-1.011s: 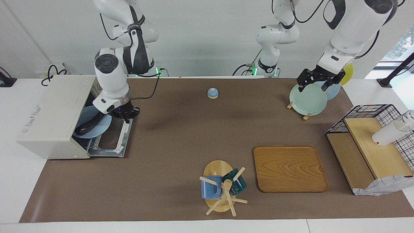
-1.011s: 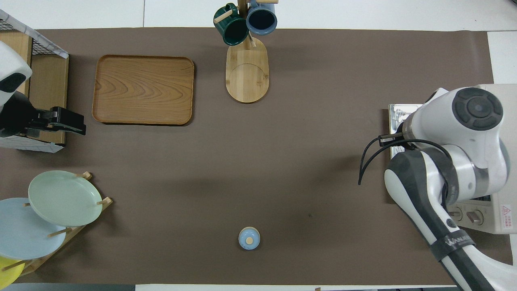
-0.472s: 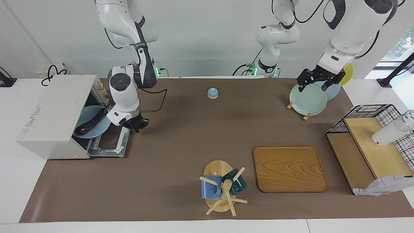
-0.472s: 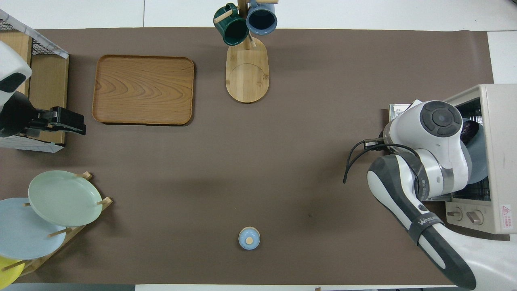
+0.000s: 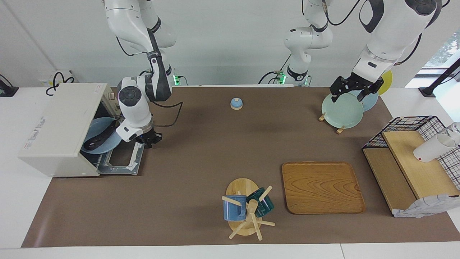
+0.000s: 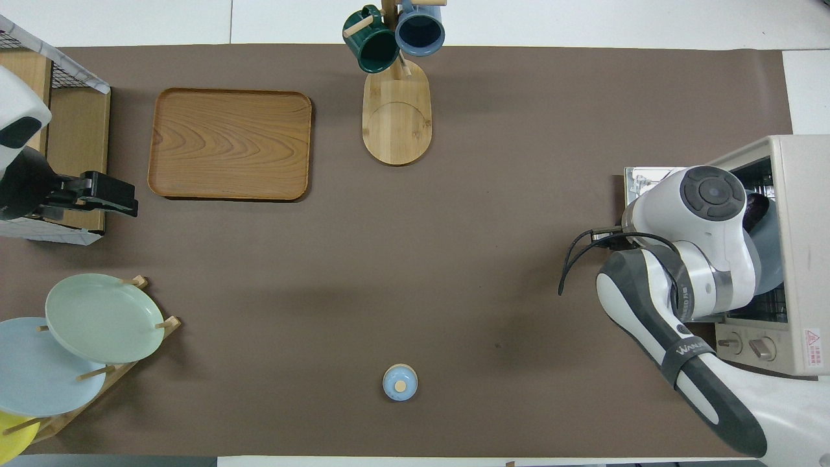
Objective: Put eggplant into oven
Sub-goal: 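Push the oven door up shut with the right gripper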
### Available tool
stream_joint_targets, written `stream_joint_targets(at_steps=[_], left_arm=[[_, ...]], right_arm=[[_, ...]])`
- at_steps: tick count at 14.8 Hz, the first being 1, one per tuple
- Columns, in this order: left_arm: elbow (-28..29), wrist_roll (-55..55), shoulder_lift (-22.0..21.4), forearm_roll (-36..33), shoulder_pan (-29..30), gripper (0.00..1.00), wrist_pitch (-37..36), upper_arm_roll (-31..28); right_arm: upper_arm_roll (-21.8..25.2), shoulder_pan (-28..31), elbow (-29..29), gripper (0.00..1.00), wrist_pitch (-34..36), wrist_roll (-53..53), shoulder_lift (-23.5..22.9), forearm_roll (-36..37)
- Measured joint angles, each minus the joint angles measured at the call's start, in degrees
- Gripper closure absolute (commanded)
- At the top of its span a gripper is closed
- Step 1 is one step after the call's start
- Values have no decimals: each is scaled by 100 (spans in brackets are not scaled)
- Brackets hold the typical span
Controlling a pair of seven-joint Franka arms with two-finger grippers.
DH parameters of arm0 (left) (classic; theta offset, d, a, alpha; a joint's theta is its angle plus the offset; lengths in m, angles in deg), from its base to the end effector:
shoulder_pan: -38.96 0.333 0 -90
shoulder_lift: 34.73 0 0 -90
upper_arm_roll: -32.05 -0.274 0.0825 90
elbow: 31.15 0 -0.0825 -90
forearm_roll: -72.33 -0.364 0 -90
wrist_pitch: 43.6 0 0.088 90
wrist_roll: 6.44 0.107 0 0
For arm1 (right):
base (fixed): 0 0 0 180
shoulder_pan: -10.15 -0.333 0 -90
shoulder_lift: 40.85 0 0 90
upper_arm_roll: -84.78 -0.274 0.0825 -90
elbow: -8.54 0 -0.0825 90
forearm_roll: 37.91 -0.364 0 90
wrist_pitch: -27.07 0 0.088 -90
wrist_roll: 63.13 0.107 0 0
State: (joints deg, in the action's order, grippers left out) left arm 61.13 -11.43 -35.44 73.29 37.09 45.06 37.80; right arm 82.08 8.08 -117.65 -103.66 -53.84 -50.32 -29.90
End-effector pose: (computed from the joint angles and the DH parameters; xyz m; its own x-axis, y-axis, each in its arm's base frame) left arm 0.5228 -0.0721 0.5691 0.9976 -0.0460 -0.0520 -0.0455 -0.9989 0.0110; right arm 0.5170 0.0400 0.2731 0.9972 0.0128 -0.0738 0.0204 -0.9945 0.1030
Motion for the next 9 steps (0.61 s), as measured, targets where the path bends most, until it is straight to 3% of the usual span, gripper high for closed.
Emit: stream_joint_targets(at_steps=[9], left_arm=[[0,0,0,0,0,0,0,0]], right_arm=[[12,38,-26,100,51,0,-3,364]])
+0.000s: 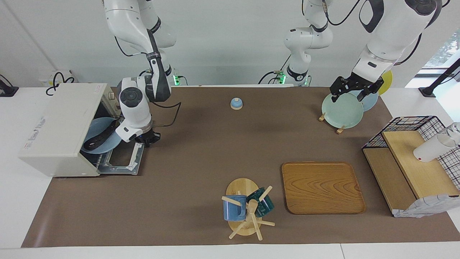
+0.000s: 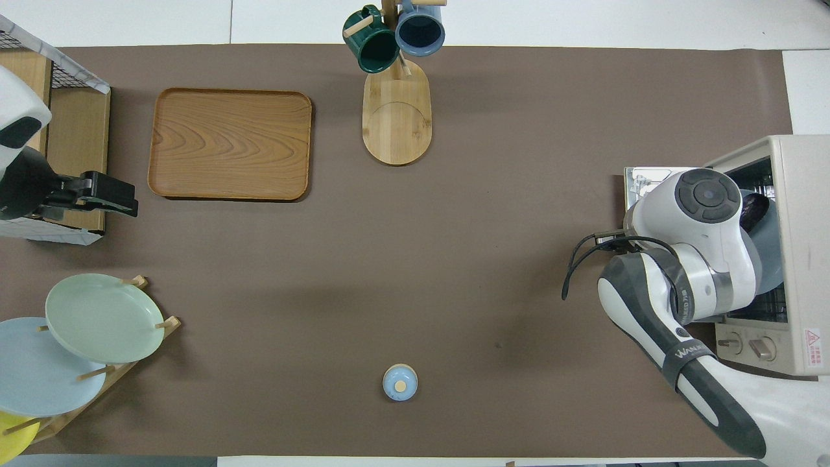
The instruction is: Put eggplant into oven
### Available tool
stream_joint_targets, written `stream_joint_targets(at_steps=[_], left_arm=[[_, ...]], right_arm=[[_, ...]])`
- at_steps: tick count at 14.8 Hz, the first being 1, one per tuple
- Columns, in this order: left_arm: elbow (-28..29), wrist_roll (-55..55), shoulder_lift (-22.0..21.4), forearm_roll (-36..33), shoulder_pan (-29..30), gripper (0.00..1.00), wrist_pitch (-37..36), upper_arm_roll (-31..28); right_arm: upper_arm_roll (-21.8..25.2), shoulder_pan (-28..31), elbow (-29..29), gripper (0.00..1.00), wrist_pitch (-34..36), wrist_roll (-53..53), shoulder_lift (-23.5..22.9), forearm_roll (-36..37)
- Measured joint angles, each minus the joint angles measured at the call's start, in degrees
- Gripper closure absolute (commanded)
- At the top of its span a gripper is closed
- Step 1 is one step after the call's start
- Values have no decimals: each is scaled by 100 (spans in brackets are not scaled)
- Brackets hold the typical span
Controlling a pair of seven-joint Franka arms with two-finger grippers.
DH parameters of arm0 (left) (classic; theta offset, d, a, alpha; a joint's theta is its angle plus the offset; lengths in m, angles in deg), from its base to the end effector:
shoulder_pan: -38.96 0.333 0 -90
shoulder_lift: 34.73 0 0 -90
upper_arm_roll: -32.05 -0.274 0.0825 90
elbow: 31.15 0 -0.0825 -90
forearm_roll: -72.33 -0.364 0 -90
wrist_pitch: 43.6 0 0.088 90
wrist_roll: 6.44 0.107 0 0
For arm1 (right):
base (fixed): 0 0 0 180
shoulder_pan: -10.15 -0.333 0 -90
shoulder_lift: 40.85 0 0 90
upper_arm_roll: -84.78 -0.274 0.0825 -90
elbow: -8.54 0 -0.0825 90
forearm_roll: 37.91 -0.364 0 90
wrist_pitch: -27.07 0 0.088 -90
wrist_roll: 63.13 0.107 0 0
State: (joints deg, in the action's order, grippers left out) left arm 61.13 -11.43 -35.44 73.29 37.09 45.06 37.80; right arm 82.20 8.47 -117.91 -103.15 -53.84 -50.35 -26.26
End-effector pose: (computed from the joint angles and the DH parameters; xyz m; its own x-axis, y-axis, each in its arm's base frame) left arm 0.5228 -0.0721 0.5691 0.9976 -0.0460 -0.0520 -0.0455 -0.9989 0.0110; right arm 0.5152 0.0335 0.2705 0.9954 0.0447 -0.0850 0.0570 -0.9872 0.1488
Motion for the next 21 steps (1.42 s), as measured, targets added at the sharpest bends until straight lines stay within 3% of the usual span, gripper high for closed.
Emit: stream_joint_targets(at_steps=[4,7,12,21], left_arm=[[0,0,0,0,0,0,0,0],[0,0,0,0,0,0,0,0],[0,0,0,0,0,0,0,0],[0,0,0,0,0,0,0,0]], right_arm=[[-20,-3,99,100,190,-56,4,28],[-60,3,549,100,990,-384,70,8],[-81,404,1002,100,1887,-1237,646,-161],[29,1215,1183,100,2101,-2122,1161,21]])
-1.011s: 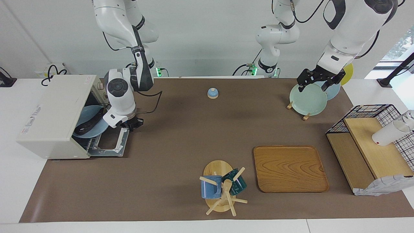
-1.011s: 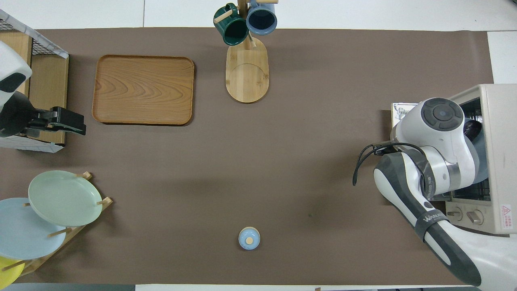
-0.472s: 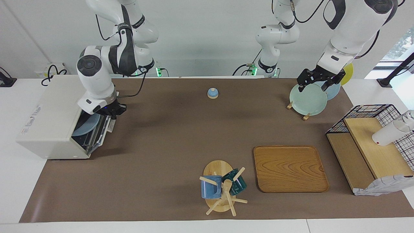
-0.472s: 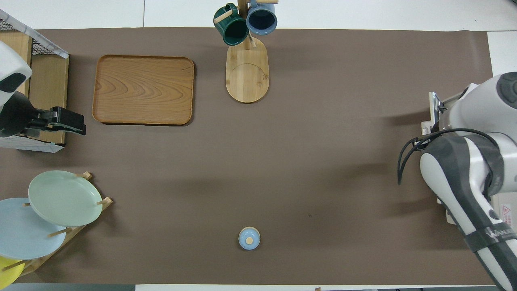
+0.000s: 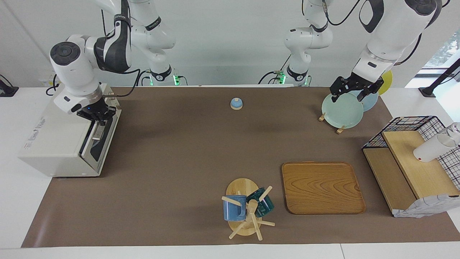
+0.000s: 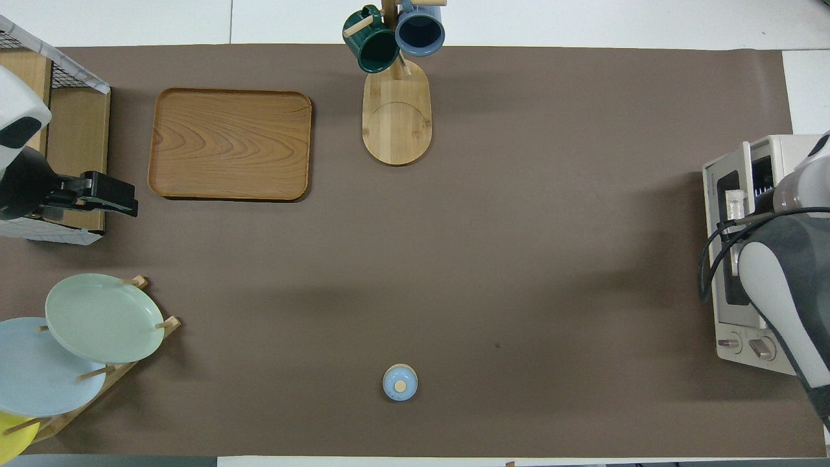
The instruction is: Put eggplant into oven
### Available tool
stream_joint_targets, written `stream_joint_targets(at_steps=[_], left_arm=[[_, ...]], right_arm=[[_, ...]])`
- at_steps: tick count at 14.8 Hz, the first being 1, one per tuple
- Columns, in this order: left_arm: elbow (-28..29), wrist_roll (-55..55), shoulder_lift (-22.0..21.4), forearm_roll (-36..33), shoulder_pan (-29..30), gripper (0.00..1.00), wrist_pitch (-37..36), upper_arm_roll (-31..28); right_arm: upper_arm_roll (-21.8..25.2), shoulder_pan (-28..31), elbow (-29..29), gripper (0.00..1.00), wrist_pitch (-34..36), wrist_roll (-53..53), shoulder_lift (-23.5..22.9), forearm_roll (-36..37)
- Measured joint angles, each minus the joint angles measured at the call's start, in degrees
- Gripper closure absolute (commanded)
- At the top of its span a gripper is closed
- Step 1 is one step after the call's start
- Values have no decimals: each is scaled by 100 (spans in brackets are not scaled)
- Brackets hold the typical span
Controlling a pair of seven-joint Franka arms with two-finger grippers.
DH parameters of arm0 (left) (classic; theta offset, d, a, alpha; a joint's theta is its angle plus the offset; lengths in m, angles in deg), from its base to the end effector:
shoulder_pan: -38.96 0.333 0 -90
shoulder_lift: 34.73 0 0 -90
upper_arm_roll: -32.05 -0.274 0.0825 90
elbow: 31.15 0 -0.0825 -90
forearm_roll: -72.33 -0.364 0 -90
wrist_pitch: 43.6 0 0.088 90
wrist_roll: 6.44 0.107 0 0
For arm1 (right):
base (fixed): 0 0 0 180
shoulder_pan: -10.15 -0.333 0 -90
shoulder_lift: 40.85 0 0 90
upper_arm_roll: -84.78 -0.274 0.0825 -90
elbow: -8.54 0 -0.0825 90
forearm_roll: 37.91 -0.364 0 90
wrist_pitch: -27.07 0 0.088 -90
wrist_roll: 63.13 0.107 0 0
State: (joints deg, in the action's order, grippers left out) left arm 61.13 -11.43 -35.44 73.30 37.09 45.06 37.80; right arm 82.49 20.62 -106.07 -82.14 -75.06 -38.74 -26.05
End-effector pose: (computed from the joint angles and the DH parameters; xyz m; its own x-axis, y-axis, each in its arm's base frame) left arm 0.5227 -0.0721 0.5691 0.9976 -0.0460 -0.0520 -0.0455 -0.9989 0.0112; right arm 0.5151 -0.0889 0.4363 0.9863 0.1293 -0.1022 0.1457 -0.9739 0.1740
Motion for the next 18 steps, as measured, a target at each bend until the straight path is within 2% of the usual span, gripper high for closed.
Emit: stream_joint_targets(at_steps=[3,6,7,8,13,18], left_arm=[[0,0,0,0,0,0,0,0],[0,0,0,0,0,0,0,0],[0,0,0,0,0,0,0,0],[0,0,0,0,0,0,0,0],[0,0,0,0,0,0,0,0],[0,0,0,0,0,0,0,0]], right_arm=[[-2,33,251,100,391,-6,251,-148],[-90,-77,1295,100,1202,-6,352,-854],[-98,-177,1521,67,1331,-6,320,-902],[-106,-275,1603,1,1399,-4,284,-917],[-119,-396,1292,0,1482,78,138,-924],[-67,-676,1696,0,1844,470,-39,-917]])
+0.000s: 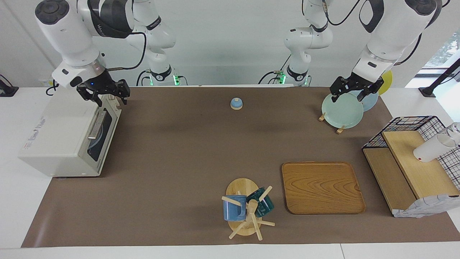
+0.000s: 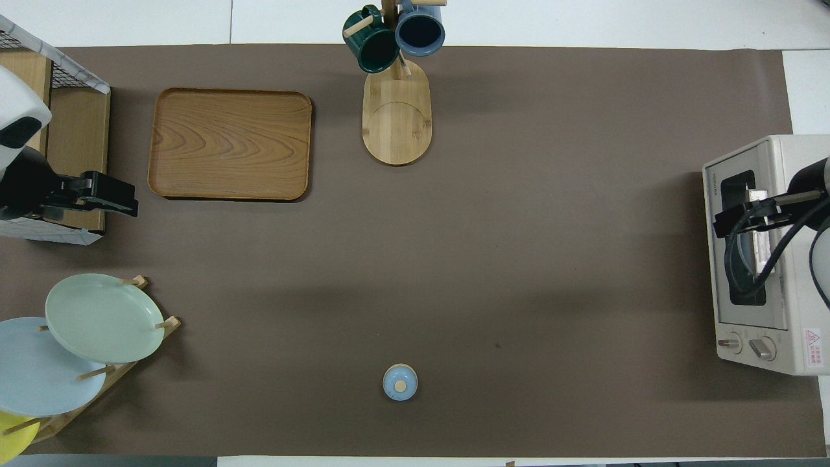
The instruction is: Put eggplant into oven
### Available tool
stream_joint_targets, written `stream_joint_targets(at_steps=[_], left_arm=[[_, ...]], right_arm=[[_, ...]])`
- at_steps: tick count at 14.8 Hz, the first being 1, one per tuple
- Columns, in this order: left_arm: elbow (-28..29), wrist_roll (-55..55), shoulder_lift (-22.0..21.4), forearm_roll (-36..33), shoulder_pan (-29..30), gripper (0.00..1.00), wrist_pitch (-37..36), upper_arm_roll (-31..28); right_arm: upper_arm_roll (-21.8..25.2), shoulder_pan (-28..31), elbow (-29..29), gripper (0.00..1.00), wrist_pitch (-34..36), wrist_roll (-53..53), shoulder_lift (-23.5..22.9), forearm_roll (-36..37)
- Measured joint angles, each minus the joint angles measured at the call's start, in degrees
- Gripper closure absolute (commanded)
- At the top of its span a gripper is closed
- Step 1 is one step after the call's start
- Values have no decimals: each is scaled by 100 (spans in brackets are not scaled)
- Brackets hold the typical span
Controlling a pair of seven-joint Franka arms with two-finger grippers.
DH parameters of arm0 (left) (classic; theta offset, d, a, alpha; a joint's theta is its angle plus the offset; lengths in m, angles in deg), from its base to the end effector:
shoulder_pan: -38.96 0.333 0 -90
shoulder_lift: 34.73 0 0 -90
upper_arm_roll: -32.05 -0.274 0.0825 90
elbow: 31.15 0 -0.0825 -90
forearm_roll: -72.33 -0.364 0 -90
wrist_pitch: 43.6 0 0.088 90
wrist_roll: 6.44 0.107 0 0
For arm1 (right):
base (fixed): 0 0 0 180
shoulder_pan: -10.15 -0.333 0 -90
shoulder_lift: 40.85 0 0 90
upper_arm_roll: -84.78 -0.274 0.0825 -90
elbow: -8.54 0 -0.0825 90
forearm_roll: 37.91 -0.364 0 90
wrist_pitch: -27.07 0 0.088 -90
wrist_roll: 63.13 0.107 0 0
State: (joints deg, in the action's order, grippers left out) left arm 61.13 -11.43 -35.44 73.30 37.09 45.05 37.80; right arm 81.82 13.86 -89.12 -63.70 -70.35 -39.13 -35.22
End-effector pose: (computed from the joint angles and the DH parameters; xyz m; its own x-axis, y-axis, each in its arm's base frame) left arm 0.5227 -0.0721 0.5691 0.9976 -0.0460 -0.0522 -0.0455 -0.9989 0.0112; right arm 0.5227 -0.0115 0.5393 0.9890 0.1131 -0.0955 0.1170 -0.9925 0.0365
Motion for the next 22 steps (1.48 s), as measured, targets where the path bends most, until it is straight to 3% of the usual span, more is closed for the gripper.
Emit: stream_joint_targets(at_steps=[8,22], left_arm=[[0,0,0,0,0,0,0,0],[0,0,0,0,0,0,0,0]], right_arm=[[532,-635,161,0,54,445,21,73],[659,-561,167,0,75,524,-53,40]])
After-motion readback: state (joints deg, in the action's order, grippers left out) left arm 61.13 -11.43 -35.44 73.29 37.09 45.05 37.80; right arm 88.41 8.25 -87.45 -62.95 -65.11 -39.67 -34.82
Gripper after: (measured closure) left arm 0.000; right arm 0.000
